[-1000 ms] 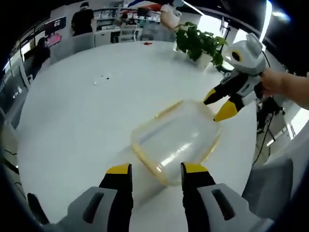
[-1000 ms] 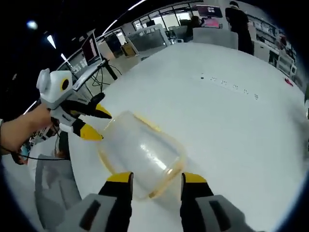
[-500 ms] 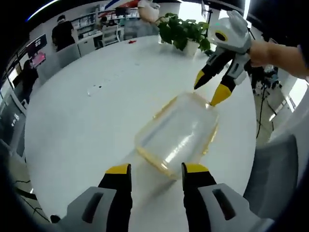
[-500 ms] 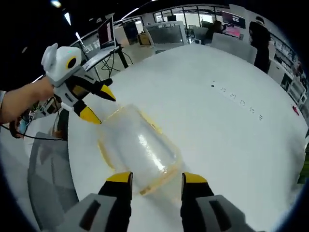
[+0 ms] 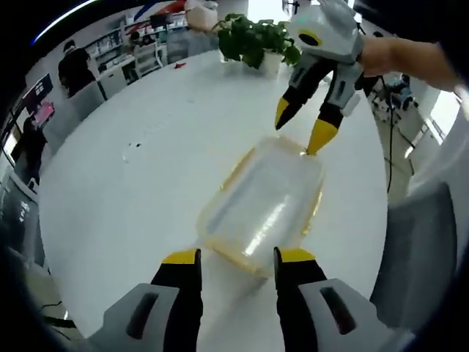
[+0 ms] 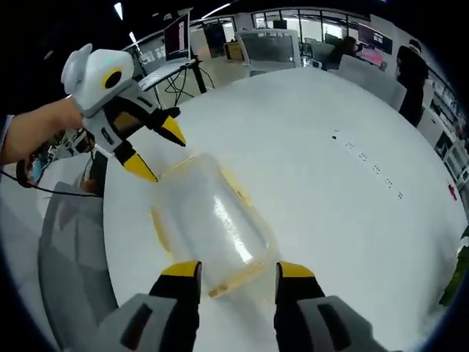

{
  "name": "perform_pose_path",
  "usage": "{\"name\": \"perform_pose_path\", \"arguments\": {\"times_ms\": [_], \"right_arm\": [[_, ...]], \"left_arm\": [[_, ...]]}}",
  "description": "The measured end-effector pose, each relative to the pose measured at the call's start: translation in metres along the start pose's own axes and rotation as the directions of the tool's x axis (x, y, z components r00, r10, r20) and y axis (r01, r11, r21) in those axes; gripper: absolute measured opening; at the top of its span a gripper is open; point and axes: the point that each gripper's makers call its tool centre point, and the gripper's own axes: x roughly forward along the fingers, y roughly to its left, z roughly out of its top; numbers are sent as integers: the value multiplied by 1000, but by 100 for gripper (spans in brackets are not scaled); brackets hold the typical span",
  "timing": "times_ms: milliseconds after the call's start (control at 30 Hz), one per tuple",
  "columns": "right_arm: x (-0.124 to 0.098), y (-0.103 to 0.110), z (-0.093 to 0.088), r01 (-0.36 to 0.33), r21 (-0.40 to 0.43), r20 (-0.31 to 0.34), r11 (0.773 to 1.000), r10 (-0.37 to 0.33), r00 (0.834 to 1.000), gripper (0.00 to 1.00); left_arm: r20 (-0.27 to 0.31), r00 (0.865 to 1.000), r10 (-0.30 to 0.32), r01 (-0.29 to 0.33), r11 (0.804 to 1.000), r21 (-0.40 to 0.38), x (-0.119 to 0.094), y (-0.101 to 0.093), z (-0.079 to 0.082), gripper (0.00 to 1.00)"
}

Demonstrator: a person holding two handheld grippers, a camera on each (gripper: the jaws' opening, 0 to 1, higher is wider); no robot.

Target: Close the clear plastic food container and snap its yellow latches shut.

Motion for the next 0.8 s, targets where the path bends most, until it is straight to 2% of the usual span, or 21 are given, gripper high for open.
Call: {"name": "perform_pose_path", "arguments": {"times_ms": [367, 467, 800], "right_arm": [[3, 4, 3, -25, -96, -32, 995, 22, 999, 37], [4, 7, 5, -41, -115, -33, 993, 37, 999, 36], [10, 16, 15, -75, -195, -43, 978, 68, 997, 35]], "left_arm": [[-22, 999, -31, 33, 996, 86, 3, -5, 6, 38], [-25, 999, -39, 42, 990, 133, 4, -7, 9, 38], [-17, 997, -76, 78, 975, 207, 9, -18, 20, 38]]}}
